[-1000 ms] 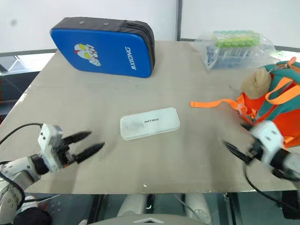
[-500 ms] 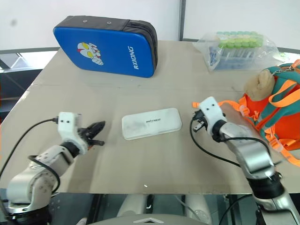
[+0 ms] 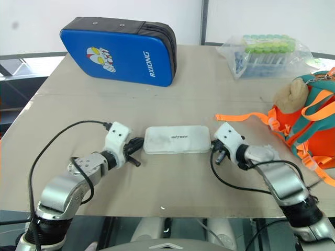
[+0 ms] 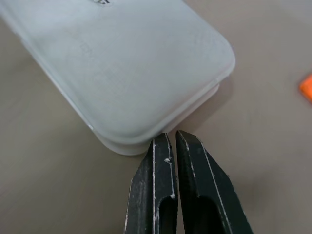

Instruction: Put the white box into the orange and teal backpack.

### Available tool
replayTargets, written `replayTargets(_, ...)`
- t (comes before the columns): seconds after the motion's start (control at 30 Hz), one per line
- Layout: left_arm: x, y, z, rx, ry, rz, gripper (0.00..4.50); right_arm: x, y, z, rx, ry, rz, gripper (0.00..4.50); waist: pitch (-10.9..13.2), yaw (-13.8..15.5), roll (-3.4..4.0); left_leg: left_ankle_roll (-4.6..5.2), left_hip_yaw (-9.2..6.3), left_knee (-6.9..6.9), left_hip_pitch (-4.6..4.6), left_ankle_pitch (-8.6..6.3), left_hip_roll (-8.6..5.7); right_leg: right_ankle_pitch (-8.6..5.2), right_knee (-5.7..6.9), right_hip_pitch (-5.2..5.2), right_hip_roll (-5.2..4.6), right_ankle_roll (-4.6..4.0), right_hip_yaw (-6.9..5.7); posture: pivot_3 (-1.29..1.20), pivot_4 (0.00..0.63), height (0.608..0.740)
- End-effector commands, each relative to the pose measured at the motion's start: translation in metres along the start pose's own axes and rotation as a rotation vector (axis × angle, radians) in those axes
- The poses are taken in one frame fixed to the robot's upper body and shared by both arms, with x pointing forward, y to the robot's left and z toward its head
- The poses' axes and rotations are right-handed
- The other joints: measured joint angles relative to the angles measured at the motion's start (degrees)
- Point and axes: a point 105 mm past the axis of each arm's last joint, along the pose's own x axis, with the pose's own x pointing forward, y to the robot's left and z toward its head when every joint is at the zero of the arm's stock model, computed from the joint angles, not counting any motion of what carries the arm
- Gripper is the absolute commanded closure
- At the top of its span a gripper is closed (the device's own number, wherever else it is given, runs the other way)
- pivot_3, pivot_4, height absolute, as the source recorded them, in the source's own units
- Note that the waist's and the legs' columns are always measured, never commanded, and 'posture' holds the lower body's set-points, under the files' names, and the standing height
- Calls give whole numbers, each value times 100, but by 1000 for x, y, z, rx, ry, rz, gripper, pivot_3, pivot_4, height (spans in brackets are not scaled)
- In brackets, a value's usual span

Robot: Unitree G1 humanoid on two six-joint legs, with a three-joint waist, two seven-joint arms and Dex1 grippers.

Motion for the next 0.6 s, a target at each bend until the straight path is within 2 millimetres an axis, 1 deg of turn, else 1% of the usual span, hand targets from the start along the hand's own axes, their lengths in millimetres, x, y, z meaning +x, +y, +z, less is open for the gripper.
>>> replayTargets(0.03,-1,-9,5,-20,-38,-70,4076,-15,4,4,-9,-16,-25,4443,0,-22,0,0,-1,0,1,0,2,-1,0,0,0,-1,0,0,150,740)
replayTargets(0.07,-4,-5,4,-54,-36,-68,4076,-17,0,-1,-9,-2,-53,4443,0,-34,0,0,-2,0,3,0,3,-1,0,0,1,-1,1,0,150,740)
replayTargets(0.1,-9,0,2,-110,-28,-78,3833,-19,-4,-7,-3,15,-82,4486,0,-41,0,0,-3,0,5,0,3,-1,0,0,0,-2,3,0,150,740)
replayTargets(0.17,-19,9,-2,-161,-9,-97,3284,-24,-10,-13,-4,32,-113,4500,0,-53,0,0,-3,1,7,0,6,-2,1,0,0,-4,4,0,150,740)
replayTargets(0.23,-31,25,-7,-187,45,-95,2306,-27,-18,-16,-11,39,-147,4500,0,-48,-1,0,-2,1,9,0,5,-3,1,0,1,-3,3,0,150,740)
replayTargets(0.27,-38,32,-10,-201,74,-108,1940,-28,-22,-16,-13,39,-161,4500,0,-49,-1,0,-1,1,9,0,4,-3,1,0,2,-3,2,0,150,740)
replayTargets(0.3,-47,38,-9,-221,97,-143,1431,-30,-28,-16,-16,37,-181,4500,0,-49,0,0,3,2,8,0,5,-4,1,-1,4,-4,-1,0,150,740)
replayTargets(0.33,-54,44,-3,-277,91,-185,1023,-31,-32,-16,-18,36,-192,4500,1,-50,1,0,5,2,9,0,4,-7,1,0,3,-9,0,0,150,740)
replayTargets(0.37,-59,48,4,-366,81,-230,404,-32,-34,-16,-25,36,-192,4500,2,-50,2,0,6,2,7,0,5,-10,2,-2,4,-11,-3,0,150,740)
replayTargets(0.4,-64,51,9,-461,82,-284,32,-32,-36,-16,-32,34,-188,4500,3,-36,4,0,6,2,8,0,5,-10,1,-2,3,-12,-3,0,150,740)
replayTargets(0.47,-67,55,13,-566,134,-355,32,-30,-38,-14,-48,25,-176,4500,5,-21,1,1,-4,6,3,0,2,-13,1,-3,2,-4,-15,0,150,740)
replayTargets(0.53,-67,54,14,-625,191,-411,32,-28,-39,-11,-72,21,-158,4500,5,-33,1,1,-5,8,3,0,0,-8,1,1,1,15,-18,0,150,740)
replayTargets(0.6,-56,50,12,-724,219,-460,32,-23,-38,-5,-88,2,-131,4500,5,-45,3,1,-2,6,1,0,-1,-3,0,2,0,16,-16,0,150,740)
